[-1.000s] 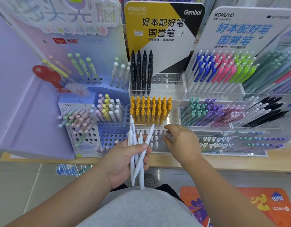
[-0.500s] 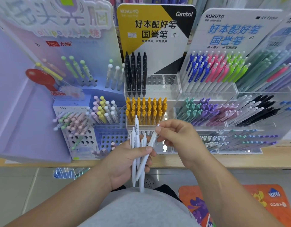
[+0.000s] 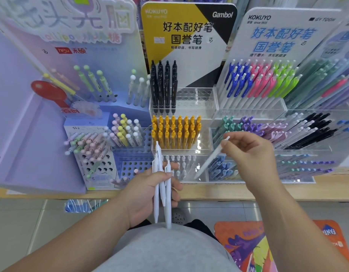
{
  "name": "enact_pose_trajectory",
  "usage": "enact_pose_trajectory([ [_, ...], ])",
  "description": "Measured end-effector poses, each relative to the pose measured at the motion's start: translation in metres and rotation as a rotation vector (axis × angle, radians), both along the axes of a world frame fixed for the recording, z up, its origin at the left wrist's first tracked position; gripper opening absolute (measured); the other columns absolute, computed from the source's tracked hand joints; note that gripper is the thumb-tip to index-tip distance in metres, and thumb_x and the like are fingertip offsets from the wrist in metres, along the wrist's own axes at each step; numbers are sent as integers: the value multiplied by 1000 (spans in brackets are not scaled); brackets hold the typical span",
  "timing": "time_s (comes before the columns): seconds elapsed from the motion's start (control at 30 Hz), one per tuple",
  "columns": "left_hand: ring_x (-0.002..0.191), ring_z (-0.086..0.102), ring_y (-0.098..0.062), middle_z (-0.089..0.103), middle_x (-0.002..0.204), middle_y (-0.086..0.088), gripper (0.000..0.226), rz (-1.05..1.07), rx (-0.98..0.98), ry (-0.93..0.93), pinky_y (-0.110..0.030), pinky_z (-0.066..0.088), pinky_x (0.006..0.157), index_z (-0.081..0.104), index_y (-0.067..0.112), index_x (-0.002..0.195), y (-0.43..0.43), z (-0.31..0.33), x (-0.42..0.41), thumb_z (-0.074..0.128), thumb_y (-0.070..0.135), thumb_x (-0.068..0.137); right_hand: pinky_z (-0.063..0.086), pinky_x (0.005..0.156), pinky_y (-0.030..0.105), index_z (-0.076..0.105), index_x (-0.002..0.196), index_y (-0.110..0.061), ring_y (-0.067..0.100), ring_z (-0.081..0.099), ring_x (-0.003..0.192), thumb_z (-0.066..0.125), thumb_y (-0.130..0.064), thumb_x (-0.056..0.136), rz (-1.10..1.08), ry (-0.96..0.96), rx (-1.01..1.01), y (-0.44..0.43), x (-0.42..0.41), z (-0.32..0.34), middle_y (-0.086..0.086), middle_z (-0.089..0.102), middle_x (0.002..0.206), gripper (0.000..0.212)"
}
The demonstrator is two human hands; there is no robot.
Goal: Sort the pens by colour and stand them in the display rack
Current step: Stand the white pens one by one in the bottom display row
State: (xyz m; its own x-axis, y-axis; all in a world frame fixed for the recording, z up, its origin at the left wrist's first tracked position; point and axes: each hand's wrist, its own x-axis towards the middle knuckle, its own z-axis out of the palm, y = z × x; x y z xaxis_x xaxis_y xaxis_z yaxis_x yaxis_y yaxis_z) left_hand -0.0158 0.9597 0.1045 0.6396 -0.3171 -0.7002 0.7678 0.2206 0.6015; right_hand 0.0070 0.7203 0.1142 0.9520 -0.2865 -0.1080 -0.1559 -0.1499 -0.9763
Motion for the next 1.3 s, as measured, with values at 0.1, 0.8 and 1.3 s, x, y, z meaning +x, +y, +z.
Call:
enact_pose_trajectory([
  [0.1,65,65,-31,69,88,-25,34,-16,37,15,-41,57,63,51,-14,124,1,-2,-2,50,7,97,56,72,23,74,98,-16,12,69,76,74,-9,85,92,-16,-228,9,0,-18,-1,72,82,14],
  [0.8,68,66,-34,65,87,-25,23,-42,-4,46,-42,55,63,54,-5,111,7,0,-7,58,10,94,54,59,36,74,88,-16,22,66,72,78,-14,78,413,-176,-864,46,-7,-84,-1,72,81,11],
  [1.3,64,64,-26,66,85,-18,14,-99,21,-33,-37,54,61,65,9,100,-1,3,-6,67,13,87,55,62,27,74,83,-10,14,63,62,82,-21,78,367,229,66,61,-17,-4,15,71,76,15],
])
